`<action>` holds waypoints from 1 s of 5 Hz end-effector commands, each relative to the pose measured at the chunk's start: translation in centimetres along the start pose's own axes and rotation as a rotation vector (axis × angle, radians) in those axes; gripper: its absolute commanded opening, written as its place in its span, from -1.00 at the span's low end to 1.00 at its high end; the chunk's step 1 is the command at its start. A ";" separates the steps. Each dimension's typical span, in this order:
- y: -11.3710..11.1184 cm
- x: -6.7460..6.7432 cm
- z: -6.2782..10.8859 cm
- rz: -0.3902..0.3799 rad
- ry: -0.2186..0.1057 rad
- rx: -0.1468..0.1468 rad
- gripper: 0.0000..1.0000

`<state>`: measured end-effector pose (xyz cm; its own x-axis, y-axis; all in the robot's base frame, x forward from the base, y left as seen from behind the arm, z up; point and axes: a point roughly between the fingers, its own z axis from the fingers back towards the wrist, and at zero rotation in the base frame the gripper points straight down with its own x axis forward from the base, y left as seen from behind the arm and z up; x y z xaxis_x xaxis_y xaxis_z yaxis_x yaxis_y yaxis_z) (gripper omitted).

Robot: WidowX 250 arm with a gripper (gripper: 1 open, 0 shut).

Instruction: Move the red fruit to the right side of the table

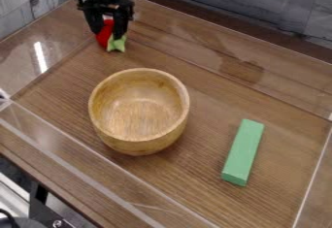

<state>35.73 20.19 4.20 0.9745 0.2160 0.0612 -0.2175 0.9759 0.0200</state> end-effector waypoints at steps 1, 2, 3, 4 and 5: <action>0.4 0.7 1.7 -0.004 -0.061 0.019 -1.00; -0.5 0.9 3.2 -0.012 -0.089 0.005 -1.00; -1.4 1.1 4.8 -0.019 -0.122 -0.009 -1.00; -3.4 0.8 9.2 0.003 -0.162 -0.024 -1.00; -8.2 0.1 11.8 -0.047 -0.156 -0.061 -1.00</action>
<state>37.13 11.34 13.17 0.9776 0.1530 0.1445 -0.1473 0.9878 -0.0498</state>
